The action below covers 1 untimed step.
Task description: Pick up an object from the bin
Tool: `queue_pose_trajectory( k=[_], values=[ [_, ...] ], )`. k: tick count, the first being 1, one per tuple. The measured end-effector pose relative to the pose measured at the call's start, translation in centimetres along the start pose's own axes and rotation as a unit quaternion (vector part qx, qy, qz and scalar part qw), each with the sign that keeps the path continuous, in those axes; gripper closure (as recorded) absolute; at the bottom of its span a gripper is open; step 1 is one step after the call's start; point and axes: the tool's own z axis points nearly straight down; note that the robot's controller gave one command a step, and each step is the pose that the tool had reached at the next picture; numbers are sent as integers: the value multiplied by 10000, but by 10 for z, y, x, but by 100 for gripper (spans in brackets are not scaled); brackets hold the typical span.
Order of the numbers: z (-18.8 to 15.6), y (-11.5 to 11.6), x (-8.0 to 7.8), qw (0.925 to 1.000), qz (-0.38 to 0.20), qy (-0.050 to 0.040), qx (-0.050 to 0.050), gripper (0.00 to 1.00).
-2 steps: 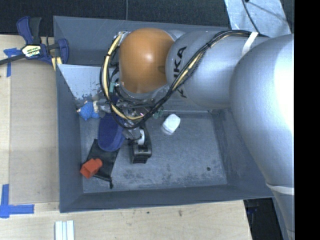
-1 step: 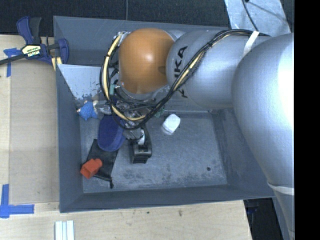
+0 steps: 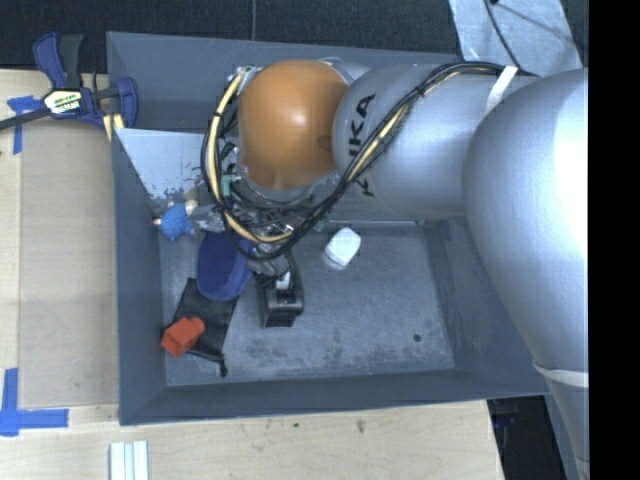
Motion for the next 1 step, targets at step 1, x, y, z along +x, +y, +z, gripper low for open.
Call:
queue_pose_trajectory(
  k=[1],
  values=[
    [1, 0, -2, 10000, -49, -7, 2, 0]
  ],
)
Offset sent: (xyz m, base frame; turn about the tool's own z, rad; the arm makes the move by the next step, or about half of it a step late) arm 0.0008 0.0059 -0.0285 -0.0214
